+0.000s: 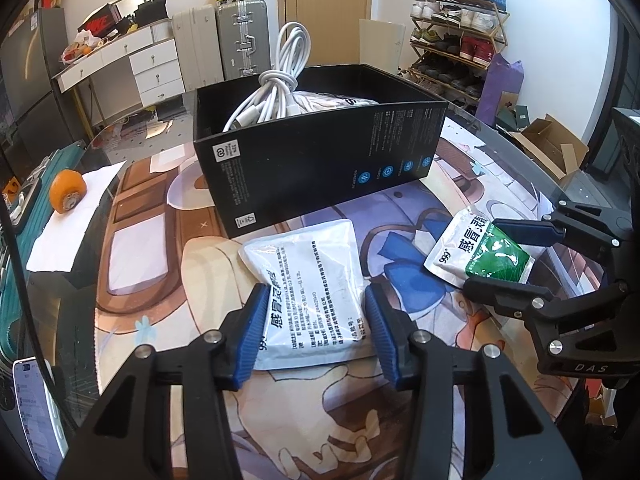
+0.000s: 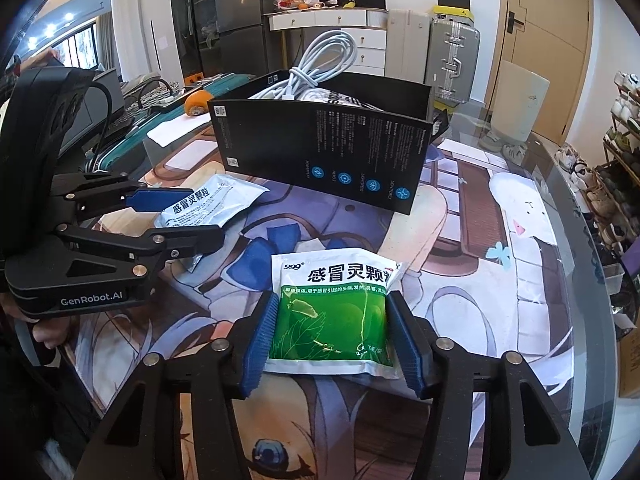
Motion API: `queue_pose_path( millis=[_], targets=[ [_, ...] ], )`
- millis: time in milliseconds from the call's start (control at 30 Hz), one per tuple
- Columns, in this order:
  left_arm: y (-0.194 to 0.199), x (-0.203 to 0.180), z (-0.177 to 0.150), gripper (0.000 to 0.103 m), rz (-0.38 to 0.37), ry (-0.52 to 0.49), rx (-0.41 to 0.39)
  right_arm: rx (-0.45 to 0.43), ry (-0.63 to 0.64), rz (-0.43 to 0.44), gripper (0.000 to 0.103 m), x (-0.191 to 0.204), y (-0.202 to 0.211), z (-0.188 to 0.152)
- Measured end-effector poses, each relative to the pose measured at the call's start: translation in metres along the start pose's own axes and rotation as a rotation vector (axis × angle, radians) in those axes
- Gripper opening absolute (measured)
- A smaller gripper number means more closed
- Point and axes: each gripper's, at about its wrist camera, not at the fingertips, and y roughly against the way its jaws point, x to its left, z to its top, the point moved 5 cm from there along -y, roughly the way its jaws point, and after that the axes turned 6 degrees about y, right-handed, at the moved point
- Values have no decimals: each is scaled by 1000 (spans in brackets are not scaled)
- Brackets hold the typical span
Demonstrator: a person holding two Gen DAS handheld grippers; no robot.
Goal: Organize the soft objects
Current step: 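Lift both medicine packets and carry them over the black box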
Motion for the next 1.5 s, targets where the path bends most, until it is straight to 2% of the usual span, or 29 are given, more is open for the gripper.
queue_pose_path(
  millis=[233, 667, 1133, 1500],
  targets=[
    [4, 4, 1, 47, -5, 11, -11, -6, 6, 20, 44, 4, 2, 1],
    [20, 9, 10, 47, -14, 23, -57, -43, 22, 14, 44, 9, 13, 7],
    [50, 11, 26, 48, -24, 30, -146, -131, 6, -7, 44, -1, 46, 21],
    [68, 21, 56, 48, -2, 45, -212, -204, 11, -25, 44, -15, 63, 52]
  ],
)
